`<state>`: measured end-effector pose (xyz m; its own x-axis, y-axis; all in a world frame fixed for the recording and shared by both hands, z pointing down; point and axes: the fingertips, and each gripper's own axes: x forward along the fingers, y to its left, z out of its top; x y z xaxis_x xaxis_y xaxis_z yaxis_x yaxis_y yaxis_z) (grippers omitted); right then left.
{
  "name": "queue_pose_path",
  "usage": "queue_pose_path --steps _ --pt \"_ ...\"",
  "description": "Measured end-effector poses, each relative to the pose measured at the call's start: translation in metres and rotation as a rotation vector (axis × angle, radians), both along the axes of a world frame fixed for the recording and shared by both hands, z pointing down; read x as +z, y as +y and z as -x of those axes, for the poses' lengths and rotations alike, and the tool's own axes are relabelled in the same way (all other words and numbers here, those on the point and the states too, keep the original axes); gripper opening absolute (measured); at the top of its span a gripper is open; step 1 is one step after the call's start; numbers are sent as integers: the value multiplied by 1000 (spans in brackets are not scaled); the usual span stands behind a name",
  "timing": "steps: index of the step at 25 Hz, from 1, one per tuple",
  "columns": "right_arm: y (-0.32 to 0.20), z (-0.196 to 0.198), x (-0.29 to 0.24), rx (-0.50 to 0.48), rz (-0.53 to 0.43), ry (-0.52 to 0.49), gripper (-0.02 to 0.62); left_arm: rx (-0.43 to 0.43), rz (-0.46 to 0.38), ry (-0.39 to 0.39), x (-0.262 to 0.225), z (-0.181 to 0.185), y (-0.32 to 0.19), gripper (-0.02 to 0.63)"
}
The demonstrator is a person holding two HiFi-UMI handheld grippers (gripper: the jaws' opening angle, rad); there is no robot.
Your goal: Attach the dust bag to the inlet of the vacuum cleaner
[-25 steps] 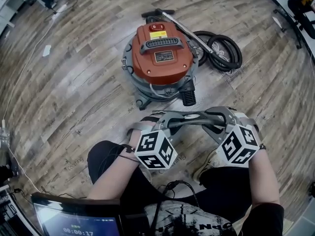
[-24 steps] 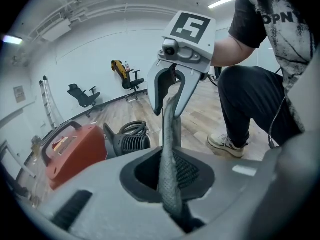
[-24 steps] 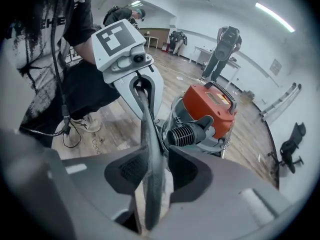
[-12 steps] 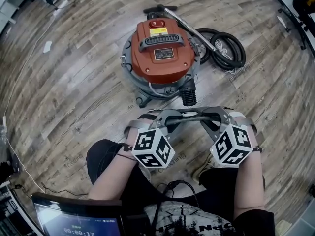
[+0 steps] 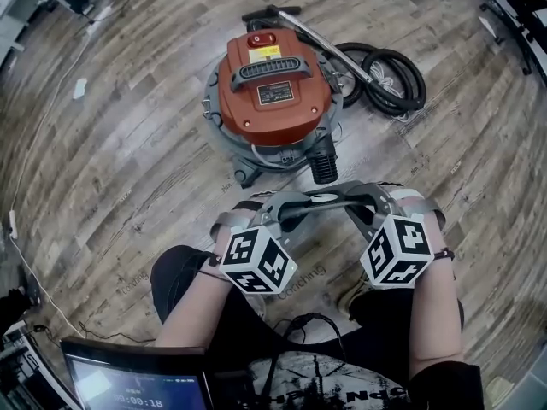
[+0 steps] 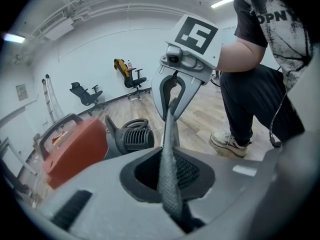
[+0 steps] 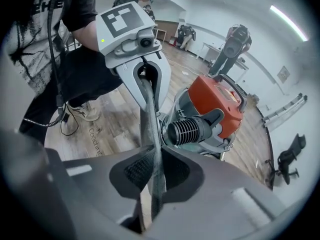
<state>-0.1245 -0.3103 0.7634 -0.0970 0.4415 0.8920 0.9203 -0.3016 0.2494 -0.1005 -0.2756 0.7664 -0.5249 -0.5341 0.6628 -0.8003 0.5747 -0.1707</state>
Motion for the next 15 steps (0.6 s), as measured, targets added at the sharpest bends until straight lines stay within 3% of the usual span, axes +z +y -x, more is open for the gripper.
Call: queue_pose_path --steps 5,15 --pt "5 5 -3 6 27 -13 31 2 65 -18 -3 7 5 34" --pt "3 28 -10 38 37 -67 32 -11 55 -19 -2 24 0 31"
